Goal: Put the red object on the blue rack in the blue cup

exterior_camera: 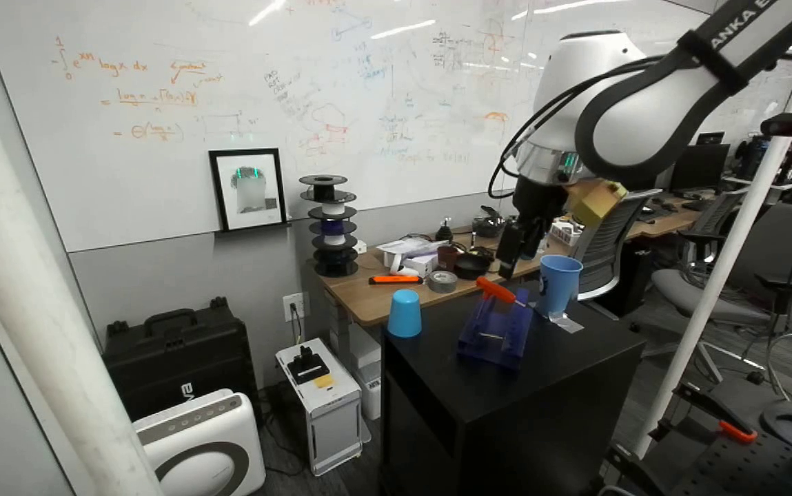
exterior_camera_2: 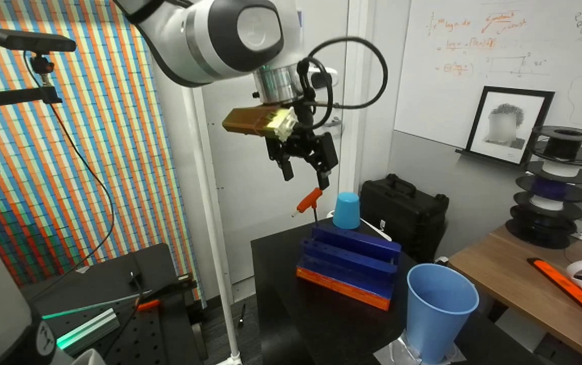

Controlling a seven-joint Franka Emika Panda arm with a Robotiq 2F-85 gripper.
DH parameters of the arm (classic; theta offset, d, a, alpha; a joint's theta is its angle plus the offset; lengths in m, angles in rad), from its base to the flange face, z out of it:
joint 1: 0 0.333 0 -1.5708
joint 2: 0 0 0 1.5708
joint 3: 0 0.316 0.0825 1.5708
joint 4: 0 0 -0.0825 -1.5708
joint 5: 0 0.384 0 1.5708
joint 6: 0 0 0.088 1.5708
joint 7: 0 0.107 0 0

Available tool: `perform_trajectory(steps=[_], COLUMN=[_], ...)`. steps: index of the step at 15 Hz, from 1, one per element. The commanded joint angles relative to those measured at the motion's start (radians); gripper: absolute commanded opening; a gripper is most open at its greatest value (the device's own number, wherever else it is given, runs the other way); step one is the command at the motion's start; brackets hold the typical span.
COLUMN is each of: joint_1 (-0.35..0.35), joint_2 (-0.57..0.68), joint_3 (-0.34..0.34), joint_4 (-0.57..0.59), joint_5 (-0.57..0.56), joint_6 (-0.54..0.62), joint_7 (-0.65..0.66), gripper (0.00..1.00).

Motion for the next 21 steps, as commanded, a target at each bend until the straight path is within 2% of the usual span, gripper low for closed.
perform_trajectory(steps=[1,3,4,5,10,12,14,15,16,21], joint_1=[-0.01,-0.005,-0.014,-0.011,0.017,0.017,0.004,-0.003,-0.005,-0.008], joint_2=[0.13,0.188,0.214,0.235,0.269,0.249,0.219,0.204,0.197,0.17], joint_3=[0.002,-0.008,-0.003,-0.011,-0.07,-0.071,-0.045,-0.032,-0.026,0.01], joint_4=[0.023,0.035,0.041,0.048,0.104,0.123,0.11,0.092,0.083,0.052], joint_5=[-0.058,-0.112,-0.152,-0.192,-0.473,-0.527,-0.463,-0.417,-0.395,-0.201], joint_6=[0.13,0.175,0.203,0.227,0.283,0.283,0.3,0.316,0.334,0.32], joint_7=[0.086,0.138,0.182,0.222,0.459,0.512,0.477,0.438,0.438,0.356], gripper=[1.0,1.0,0.75,0.75,0.35,0.2,0.09,0.08,0.12,0.12])
